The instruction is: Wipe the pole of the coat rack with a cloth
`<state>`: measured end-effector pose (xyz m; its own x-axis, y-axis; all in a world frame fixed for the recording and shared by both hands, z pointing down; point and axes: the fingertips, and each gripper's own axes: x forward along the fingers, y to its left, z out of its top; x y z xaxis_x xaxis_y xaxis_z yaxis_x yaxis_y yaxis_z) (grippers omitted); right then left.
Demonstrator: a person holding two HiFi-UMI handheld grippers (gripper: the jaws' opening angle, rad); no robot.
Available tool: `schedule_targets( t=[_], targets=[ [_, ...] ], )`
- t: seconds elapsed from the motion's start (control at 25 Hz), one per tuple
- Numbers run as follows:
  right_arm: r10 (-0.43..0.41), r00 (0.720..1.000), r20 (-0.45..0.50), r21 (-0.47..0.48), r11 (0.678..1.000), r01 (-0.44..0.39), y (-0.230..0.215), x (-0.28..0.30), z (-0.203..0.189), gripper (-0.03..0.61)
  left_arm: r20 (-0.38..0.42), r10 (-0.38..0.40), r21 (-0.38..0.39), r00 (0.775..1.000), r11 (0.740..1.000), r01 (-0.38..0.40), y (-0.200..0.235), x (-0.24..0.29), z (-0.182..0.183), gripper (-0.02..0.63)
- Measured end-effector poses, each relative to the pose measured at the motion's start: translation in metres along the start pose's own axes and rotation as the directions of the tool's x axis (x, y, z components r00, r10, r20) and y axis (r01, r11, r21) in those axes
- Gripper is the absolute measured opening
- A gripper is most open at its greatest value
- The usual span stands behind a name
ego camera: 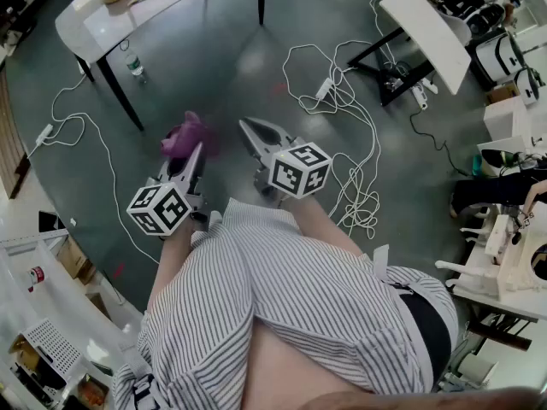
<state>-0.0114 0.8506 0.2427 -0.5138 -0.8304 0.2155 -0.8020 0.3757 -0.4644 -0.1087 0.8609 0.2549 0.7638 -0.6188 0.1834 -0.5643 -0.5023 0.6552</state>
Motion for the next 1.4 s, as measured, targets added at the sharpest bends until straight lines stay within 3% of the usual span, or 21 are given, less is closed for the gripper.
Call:
schedule_targets(
  t=[0.24, 0.56, 0.68, 0.88, 1.08, 1.4],
  targets=[
    [0.03, 0.999, 0.024, -0.03, 0.999, -0.029, 0.006, -0.002, 0.009, 0.015, -0.004, -0.012, 0.078, 1.0, 0.997, 0.012, -0.009, 0.0, 0.002, 0.083],
    [-0.023, 0.999, -0.025, -0.035, 0.999, 0.022, -0.004, 0.002, 0.0, 0.015, -0.005, -0.009, 0.086, 1.0, 0.996, 0.01, -0.01, 0.006, 0.007, 0.083],
    [0.008, 1.0, 0.011, 0.013, 1.0, -0.008, -0.003, 0.001, 0.005, 0.016, -0.014, -0.001, 0.106, 1.0, 0.994, 0.002, -0.01, 0.008, 0.003, 0.083],
    [0.019, 1.0, -0.005, 0.036, 0.999, -0.019, -0.013, -0.001, -0.002, 0.015, -0.031, 0.005, 0.067, 1.0, 0.998, -0.003, -0.014, 0.017, -0.021, 0.083],
    [0.026, 0.999, -0.028, 0.033, 0.999, -0.025, -0.025, -0.01, -0.01, 0.016, -0.036, -0.02, 0.106, 0.999, 0.994, 0.023, -0.027, 0.029, -0.032, 0.083],
    [-0.008, 0.999, -0.032, 0.065, 0.998, 0.01, -0.056, 0.004, -0.008, 0.016, -0.046, -0.006, 0.11, 0.999, 0.994, 0.011, -0.008, 0.049, -0.023, 0.083]
  ],
)
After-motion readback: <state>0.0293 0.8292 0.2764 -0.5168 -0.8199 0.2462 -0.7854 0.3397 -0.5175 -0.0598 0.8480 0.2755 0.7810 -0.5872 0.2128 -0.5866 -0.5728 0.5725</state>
